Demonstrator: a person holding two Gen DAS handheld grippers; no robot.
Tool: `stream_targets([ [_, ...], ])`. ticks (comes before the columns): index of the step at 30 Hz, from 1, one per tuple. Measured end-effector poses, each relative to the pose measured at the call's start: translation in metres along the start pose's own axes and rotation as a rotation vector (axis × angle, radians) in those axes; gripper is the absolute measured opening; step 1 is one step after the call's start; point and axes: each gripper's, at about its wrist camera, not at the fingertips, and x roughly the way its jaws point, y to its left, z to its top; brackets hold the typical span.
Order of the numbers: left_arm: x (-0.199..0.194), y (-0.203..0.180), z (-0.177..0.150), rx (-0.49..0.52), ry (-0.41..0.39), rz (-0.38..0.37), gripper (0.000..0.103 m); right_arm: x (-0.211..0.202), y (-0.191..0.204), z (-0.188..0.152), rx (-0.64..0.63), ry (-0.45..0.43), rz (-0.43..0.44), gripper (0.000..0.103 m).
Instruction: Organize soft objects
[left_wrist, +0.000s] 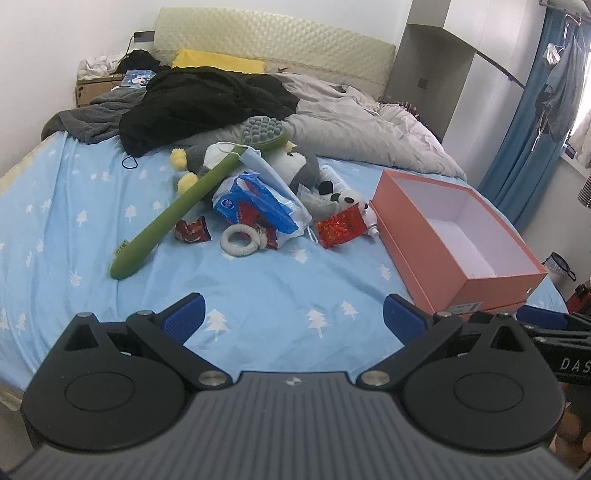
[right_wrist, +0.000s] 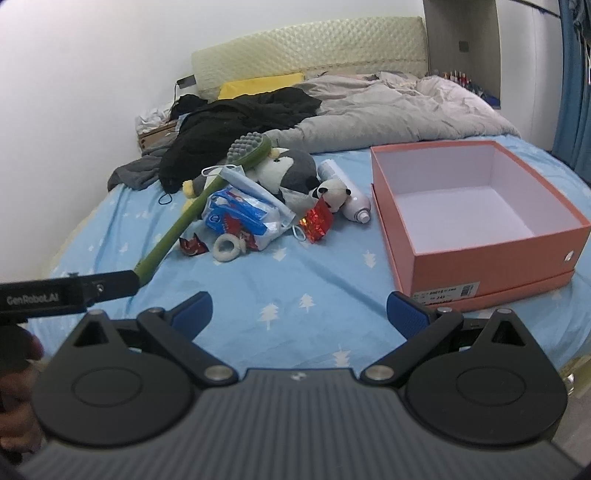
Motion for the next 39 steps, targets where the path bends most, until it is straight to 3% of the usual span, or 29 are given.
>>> stream_targets([
  [22,0.024,0.011,0.002,-0.001,-0.009,0.006,0.103,0.026,-0.003,-0.004,0.024,0.031,0.002,0.102],
  [36,0.098,0.039,0.01,-0.023,0.073,0.064,0.103,0.088,-0.002,0.002,-0.007,0.061,0.025,0.101],
  [39,0.118,0.048,0.017,-0.034,0.088,0.07,0.102,0.102,0.0,0.004,-0.014,0.069,0.026,0.097],
])
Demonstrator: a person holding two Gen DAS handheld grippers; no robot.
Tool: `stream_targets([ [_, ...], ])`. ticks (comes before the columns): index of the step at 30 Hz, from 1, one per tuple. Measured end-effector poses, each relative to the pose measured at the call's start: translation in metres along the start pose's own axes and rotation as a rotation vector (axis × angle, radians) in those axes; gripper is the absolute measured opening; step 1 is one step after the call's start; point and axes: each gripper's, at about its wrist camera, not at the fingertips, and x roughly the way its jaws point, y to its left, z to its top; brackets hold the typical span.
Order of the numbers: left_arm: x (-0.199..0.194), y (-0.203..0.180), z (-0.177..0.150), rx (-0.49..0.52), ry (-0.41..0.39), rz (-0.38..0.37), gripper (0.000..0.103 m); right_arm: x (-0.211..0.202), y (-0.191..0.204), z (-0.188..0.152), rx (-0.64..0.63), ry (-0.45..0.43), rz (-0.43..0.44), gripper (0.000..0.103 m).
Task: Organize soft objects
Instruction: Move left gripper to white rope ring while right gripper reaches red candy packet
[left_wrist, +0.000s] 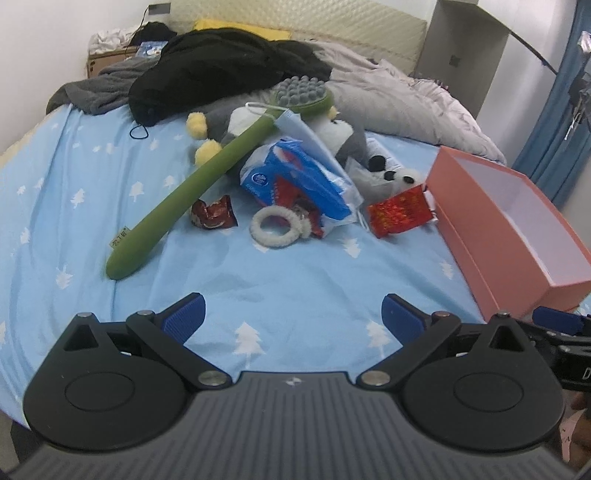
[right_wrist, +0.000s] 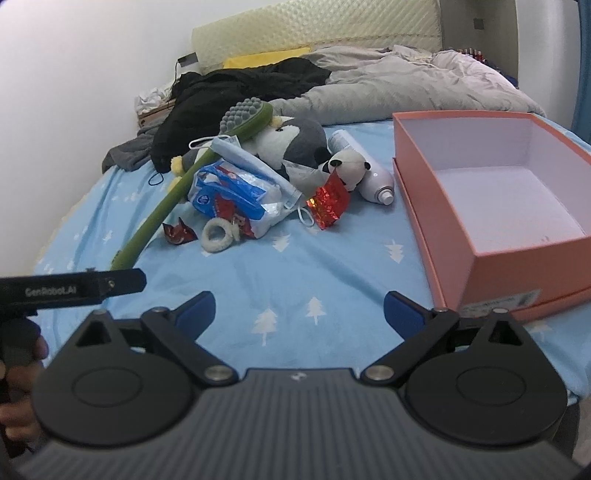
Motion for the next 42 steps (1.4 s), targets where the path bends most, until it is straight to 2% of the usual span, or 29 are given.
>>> stream_targets([
  [3,0.014,0.005,0.007,-0.002,0.002,0.0,0.102,0.016,0.001,0.003,-0.011,0.013,0.002,0.091],
  [6,0.03,0.007,0.014,0.002,0.006,-0.001,0.101,0.034,0.0,0.007,-0.015,0.038,0.005,0.079],
  [9,0.046,0.004,0.02,0.035,0.02,0.017,0.095,0.051,-0.001,0.013,-0.019,0.045,0.008,0.076],
  [19,0.104,0.0,0.037,0.054,0.03,0.016,0.083,0.113,-0.011,0.035,-0.065,0.012,-0.011,0.073],
  [23,0.132,0.0,0.044,0.045,0.046,0.04,0.08,0.141,-0.02,0.041,-0.069,0.023,-0.038,0.073],
  [32,0.179,0.001,0.056,0.041,0.065,0.038,0.071,0.19,-0.033,0.049,-0.03,0.042,0.0,0.073],
  [38,0.203,0.003,0.061,0.023,0.077,0.015,0.061,0.218,-0.034,0.057,-0.031,0.03,-0.015,0.062],
  [40,0.207,0.003,0.062,0.017,0.07,0.005,0.058,0.226,-0.034,0.06,-0.028,0.028,-0.022,0.055],
  [42,0.21,0.002,0.063,0.011,0.072,-0.005,0.049,0.231,-0.035,0.062,-0.028,0.031,-0.025,0.046],
])
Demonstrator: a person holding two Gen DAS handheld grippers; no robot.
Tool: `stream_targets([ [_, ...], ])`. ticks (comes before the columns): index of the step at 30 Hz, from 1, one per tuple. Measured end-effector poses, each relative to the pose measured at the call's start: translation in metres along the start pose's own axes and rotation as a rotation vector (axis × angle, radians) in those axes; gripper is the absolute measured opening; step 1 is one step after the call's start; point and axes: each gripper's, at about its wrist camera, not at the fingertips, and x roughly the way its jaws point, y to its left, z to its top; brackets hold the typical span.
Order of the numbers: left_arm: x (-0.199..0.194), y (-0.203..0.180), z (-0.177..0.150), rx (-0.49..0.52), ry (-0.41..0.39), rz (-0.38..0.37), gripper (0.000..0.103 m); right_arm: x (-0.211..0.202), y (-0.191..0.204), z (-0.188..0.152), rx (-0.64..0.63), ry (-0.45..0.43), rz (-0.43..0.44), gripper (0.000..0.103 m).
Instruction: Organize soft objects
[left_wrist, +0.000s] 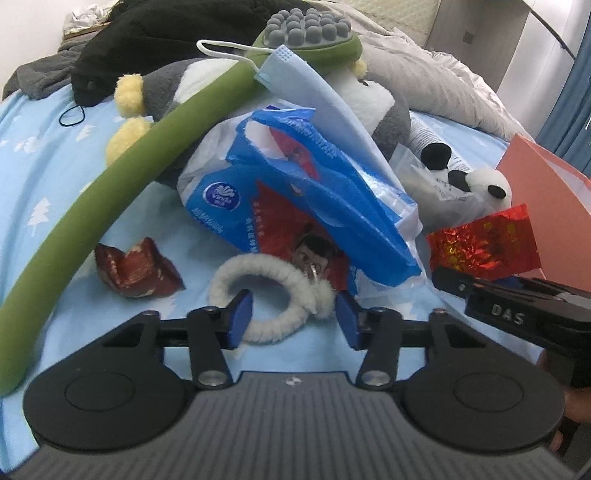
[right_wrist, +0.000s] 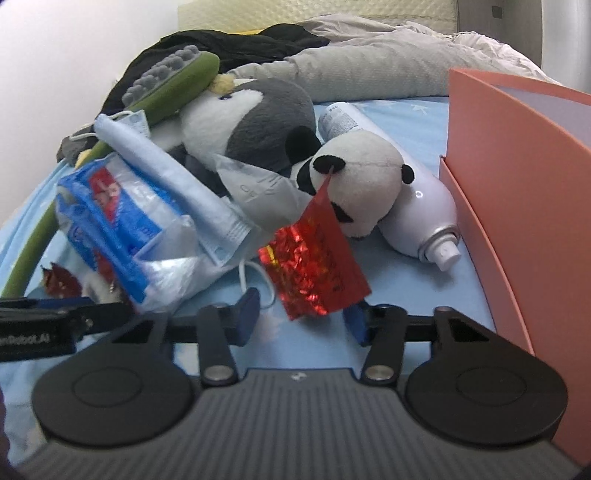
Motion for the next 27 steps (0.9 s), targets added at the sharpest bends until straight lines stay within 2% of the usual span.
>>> stream_targets([
  [4,0.003,0.0,0.001,-0.015,0.014,-0.021,0.031,0.004,0.002,0.001,-0.003,0.008,-0.003,0.025],
  [8,-0.004,-0.002,-0.001,-0.016,0.002,-0.022,0.017,-0.005,0.004,0.0,-0.001,0.004,0.006,0.024],
  [17,-0.041,-0.007,-0.016,-0.043,-0.022,-0.06,0.01,-0.047,0.012,-0.011,0.041,0.004,0.06,0.023],
  [27,-0.093,-0.015,-0.059,-0.041,-0.015,-0.099,0.007,-0.106,0.016,-0.043,0.136,0.044,0.112,0.023],
])
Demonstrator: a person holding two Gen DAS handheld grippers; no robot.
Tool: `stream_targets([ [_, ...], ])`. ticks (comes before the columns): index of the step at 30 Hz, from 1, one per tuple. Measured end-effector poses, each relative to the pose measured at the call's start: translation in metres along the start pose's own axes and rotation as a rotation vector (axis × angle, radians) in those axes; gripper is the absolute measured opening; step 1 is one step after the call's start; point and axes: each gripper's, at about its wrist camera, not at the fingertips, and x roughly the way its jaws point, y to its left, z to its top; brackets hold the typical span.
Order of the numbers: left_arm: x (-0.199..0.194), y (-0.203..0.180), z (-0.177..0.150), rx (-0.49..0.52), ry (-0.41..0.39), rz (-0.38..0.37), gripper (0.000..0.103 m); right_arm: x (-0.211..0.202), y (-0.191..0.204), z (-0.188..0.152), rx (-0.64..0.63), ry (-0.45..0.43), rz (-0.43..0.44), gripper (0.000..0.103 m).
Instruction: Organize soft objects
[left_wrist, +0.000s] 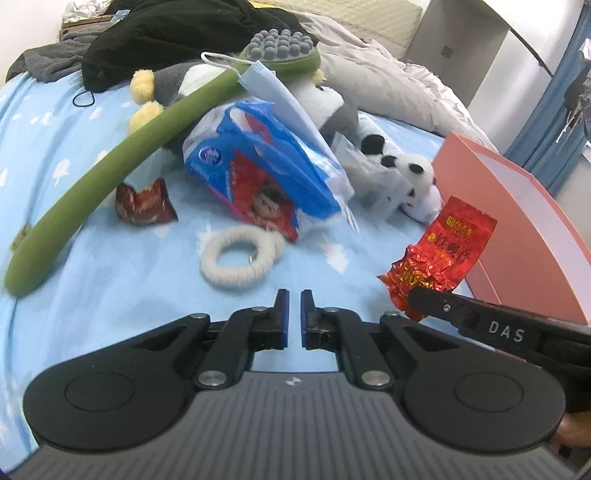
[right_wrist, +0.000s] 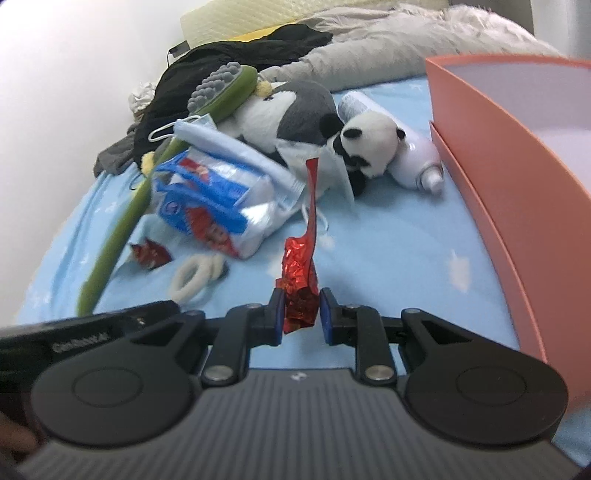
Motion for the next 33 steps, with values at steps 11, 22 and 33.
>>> stream_targets([
  [11,-0.004,0.012,-0.011,-0.017,-0.004,0.015,0.008,-0.004,-0.02,-0.03,0.172,0.119,0.007,0.031],
  [22,0.016,0.005,0.009,0.061,-0.041,0.05,0.047,-0.033,-0.023,-0.023,0.05,0.044,-0.099,0.065],
  [33,0.061,0.007,0.029,0.102,-0.014,0.083,0.047,-0.009,0.003,-0.012,-0.199,0.05,-0.076,0.066],
])
